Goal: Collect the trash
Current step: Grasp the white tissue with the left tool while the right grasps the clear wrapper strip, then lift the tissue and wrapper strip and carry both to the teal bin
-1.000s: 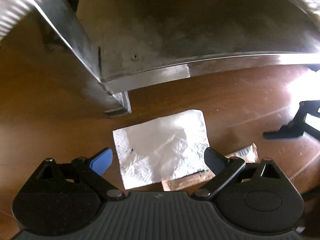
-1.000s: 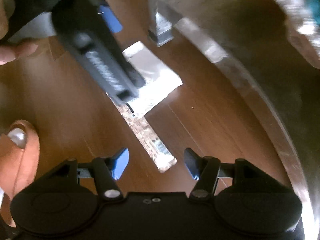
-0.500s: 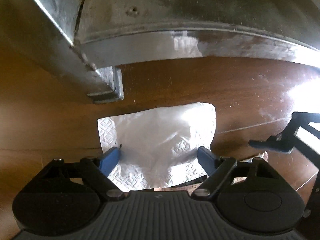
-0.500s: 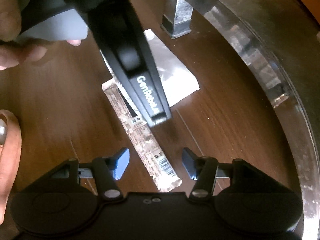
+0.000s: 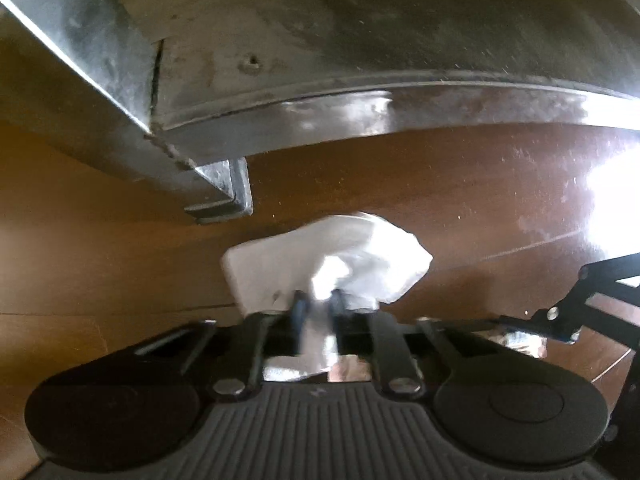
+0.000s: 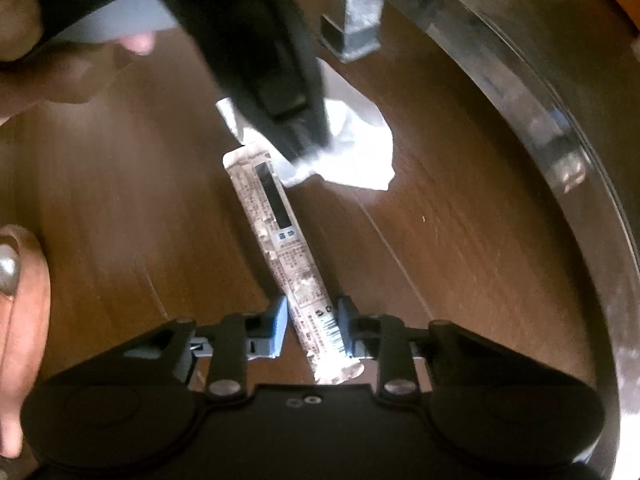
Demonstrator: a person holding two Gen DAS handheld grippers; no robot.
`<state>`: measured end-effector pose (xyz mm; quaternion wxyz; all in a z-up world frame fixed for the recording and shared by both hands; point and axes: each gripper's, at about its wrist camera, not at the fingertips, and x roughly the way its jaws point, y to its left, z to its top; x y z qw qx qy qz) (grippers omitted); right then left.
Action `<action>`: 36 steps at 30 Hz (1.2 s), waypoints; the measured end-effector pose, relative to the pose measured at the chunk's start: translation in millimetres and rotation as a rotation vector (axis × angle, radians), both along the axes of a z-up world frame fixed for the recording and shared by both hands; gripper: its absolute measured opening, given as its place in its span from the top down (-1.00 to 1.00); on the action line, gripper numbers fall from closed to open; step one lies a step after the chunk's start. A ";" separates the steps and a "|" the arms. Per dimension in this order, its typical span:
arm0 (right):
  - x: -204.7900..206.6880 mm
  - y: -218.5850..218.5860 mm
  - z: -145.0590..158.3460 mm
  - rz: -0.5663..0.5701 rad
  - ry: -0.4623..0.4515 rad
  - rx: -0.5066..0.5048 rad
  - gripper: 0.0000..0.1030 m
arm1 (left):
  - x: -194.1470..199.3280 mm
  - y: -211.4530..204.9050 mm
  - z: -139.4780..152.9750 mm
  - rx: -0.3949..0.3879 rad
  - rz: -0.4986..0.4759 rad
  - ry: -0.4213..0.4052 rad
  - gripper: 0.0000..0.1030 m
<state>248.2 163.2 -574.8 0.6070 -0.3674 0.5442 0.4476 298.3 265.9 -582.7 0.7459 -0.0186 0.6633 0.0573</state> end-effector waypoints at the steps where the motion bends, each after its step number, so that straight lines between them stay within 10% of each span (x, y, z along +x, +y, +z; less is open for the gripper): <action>1: 0.3 -1.6 0.8 -0.010 0.005 -0.006 0.54 | 1.2 -2.5 1.2 0.001 0.001 0.003 0.88; 15: 4.2 -71.9 82.0 -0.253 0.032 -0.037 0.66 | -20.9 -23.1 78.7 -0.025 -0.120 -0.033 0.90; 36: -26.7 -194.8 340.0 -0.671 -0.142 0.231 0.66 | -45.3 -121.0 306.6 -0.002 -0.467 -0.284 0.90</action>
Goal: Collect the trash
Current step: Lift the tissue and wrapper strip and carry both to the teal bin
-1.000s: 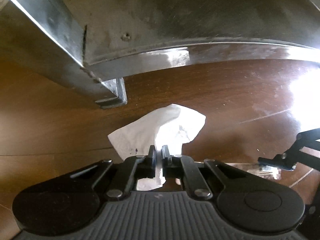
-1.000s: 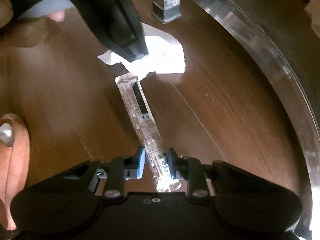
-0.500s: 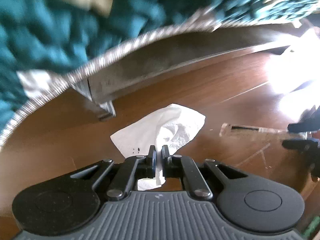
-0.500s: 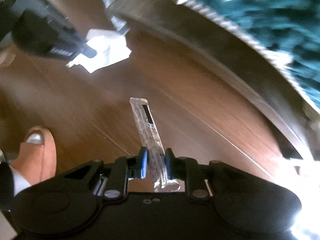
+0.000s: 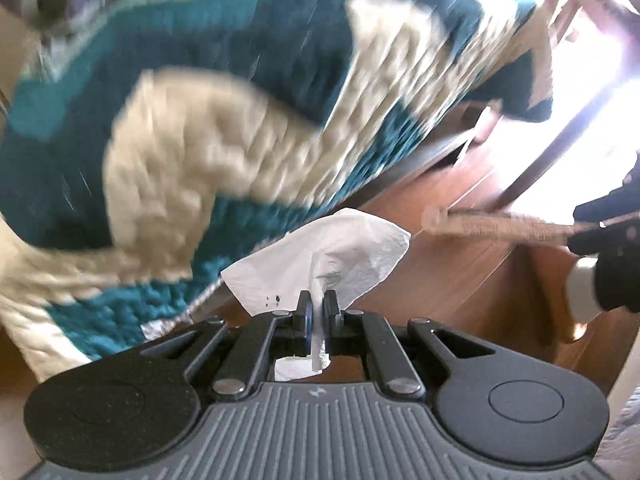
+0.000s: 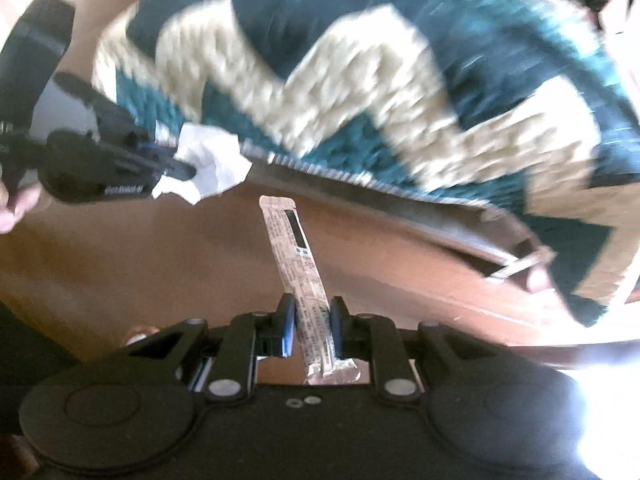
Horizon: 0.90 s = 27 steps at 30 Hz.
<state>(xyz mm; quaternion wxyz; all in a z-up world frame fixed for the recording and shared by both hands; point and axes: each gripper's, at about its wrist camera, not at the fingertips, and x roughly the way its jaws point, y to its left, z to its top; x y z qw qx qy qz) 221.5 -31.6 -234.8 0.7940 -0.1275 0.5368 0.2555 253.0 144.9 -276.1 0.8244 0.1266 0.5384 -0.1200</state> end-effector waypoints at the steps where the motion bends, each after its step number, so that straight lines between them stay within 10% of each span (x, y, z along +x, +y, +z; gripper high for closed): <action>1: -2.1 -4.8 12.3 -0.014 -0.021 0.012 0.66 | -2.8 -6.4 13.1 0.002 -0.003 -0.016 0.90; 27: -143.3 -212.9 261.0 -0.292 -0.580 0.158 0.66 | -102.8 -214.1 294.0 -0.103 -0.127 -0.430 0.90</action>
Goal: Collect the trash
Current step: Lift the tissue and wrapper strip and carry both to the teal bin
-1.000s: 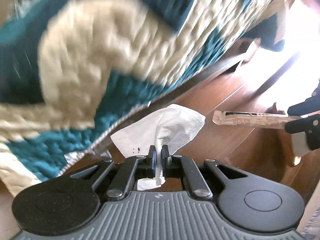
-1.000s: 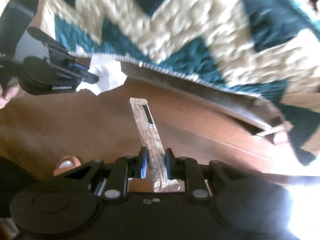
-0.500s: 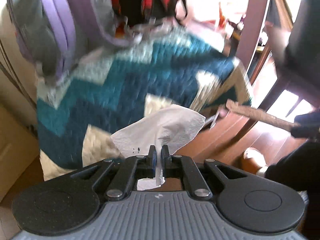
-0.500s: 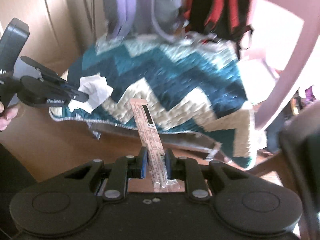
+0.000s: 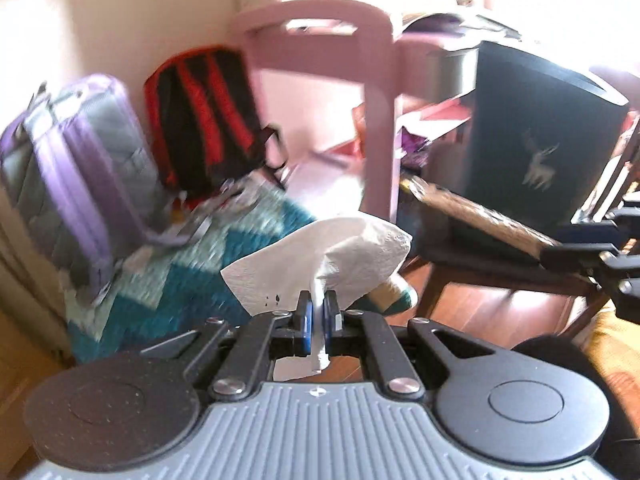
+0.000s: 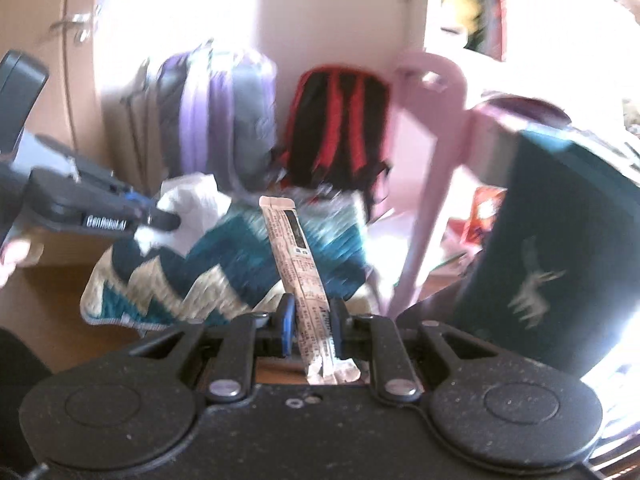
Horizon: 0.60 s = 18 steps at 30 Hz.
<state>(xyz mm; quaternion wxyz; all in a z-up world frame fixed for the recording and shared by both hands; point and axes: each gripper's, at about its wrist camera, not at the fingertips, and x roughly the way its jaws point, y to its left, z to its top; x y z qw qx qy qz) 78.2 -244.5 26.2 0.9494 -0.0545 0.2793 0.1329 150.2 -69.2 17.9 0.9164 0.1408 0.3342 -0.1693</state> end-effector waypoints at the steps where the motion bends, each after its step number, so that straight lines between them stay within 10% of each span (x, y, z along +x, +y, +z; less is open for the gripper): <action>1: -2.7 -7.2 7.8 -0.012 -0.019 0.000 0.66 | -2.4 -8.9 7.2 -0.002 -0.011 -0.013 0.90; 18: -10.2 -120.1 100.7 -0.231 -0.180 -0.096 0.66 | 5.7 -158.6 107.8 -0.053 -0.178 -0.197 0.90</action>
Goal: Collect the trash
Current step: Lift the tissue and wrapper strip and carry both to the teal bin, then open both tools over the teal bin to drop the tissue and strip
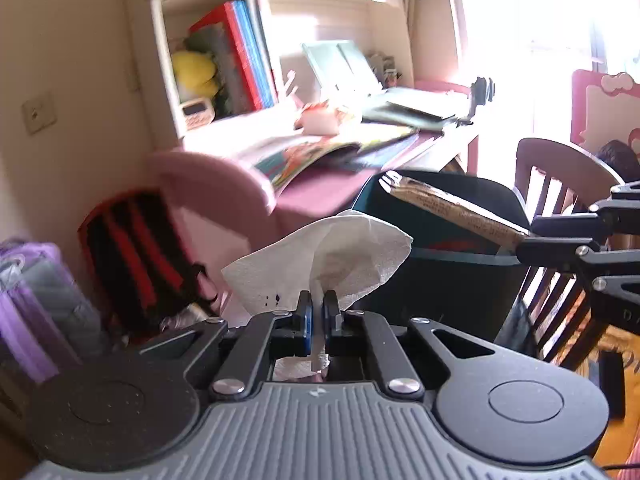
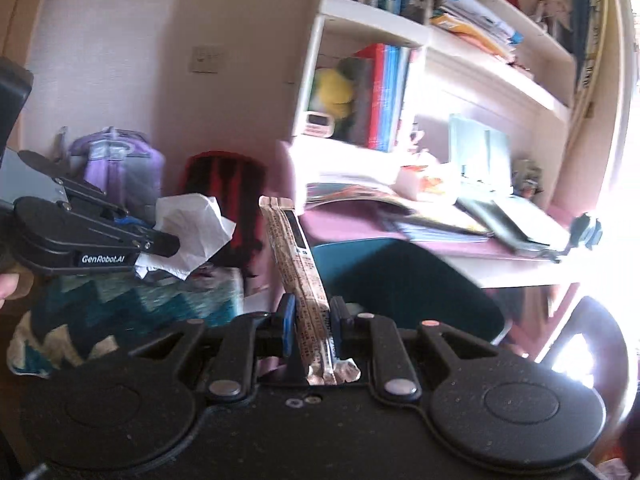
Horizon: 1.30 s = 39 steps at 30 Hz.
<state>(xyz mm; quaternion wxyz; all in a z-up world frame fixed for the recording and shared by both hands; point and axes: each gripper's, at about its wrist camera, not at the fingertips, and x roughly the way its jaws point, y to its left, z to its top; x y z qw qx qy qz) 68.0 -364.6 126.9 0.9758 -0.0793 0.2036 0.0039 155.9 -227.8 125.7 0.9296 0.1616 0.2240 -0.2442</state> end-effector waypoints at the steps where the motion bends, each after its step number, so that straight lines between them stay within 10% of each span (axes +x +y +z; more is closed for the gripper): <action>1: 1.2 -6.4 2.6 -0.013 0.003 -0.007 0.66 | 3.3 -9.8 3.2 0.001 -0.006 -0.008 0.90; 24: 127.2 -94.8 -37.3 -0.166 0.223 -0.050 0.67 | 114.7 -178.0 -40.5 0.123 -0.066 0.208 0.89; 39: 158.1 -110.5 -65.0 -0.117 0.346 -0.082 0.52 | 150.3 -198.8 -76.9 0.172 -0.049 0.363 0.88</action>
